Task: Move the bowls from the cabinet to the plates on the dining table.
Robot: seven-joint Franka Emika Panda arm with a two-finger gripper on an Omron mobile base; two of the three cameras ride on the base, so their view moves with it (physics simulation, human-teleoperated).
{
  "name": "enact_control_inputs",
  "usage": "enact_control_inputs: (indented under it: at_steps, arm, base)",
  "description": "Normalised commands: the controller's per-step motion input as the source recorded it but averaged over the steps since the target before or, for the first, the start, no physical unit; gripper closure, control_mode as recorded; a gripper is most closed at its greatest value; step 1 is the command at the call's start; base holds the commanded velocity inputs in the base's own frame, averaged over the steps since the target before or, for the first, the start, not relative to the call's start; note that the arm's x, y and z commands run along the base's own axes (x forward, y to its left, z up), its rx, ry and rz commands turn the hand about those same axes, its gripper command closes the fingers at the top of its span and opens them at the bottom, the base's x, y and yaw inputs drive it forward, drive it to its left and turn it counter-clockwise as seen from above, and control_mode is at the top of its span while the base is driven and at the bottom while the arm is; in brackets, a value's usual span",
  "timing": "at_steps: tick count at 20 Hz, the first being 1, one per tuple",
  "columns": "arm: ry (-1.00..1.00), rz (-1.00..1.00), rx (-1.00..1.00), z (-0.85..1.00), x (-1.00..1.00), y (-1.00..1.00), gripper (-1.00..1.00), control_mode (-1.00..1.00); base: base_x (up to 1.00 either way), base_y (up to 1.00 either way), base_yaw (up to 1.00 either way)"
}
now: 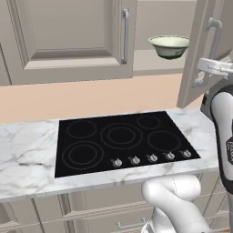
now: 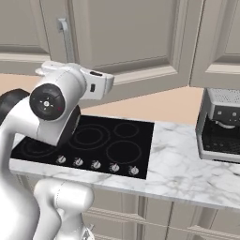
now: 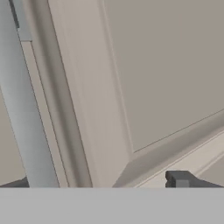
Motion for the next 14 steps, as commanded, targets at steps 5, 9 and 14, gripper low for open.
enact_control_inputs:
  at_steps: [5,9,14]
  arm:
    - [0.05,0.02,0.0,0.11,-0.28,-0.3,-1.0,-1.0]
    - [0.02,0.12,-0.05,0.0,-0.55,-0.08,-1.0,-1.0]
    - [0.0,0.21,-0.02,0.0,-0.56,0.07,-1.0,-1.0]
  base:
    - [0.0,0.0,0.0]
    - [0.0,0.0,0.0]
    - [0.0,0.0,0.0]
